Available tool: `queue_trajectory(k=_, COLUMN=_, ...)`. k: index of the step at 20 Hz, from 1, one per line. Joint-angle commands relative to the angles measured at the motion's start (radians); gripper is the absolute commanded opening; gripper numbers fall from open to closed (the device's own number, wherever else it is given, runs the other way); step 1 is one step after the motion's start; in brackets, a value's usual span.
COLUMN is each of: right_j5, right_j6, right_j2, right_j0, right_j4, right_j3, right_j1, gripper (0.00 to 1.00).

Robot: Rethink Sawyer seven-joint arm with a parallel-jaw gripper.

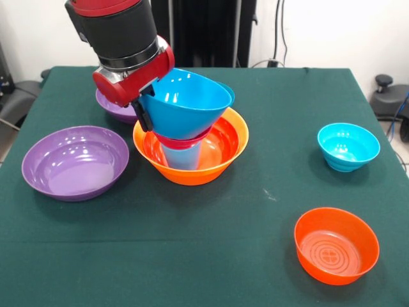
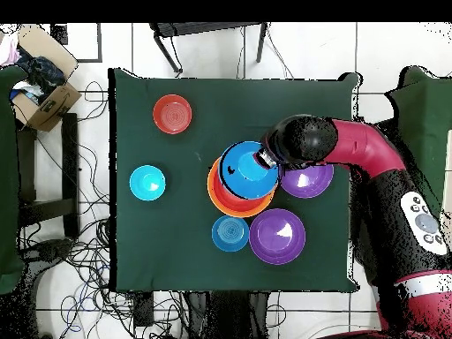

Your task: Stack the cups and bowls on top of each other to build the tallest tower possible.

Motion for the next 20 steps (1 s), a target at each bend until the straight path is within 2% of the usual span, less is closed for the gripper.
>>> queue_trajectory(k=1, right_j5=0.001, right_j6=0.102, right_j2=-0.057, right_j0=0.043, right_j4=-0.017, right_j3=0.049, right_j1=0.029, gripper=0.00)
queue_trajectory(k=10, right_j5=0.044, right_j6=0.099, right_j2=-0.064, right_j0=0.054, right_j4=-0.008, right_j3=0.048, right_j1=0.023, gripper=0.00)
queue_trajectory(k=20, right_j5=0.040, right_j6=0.097, right_j2=-0.072, right_j0=0.062, right_j4=-0.008, right_j3=0.053, right_j1=0.025, gripper=0.00)
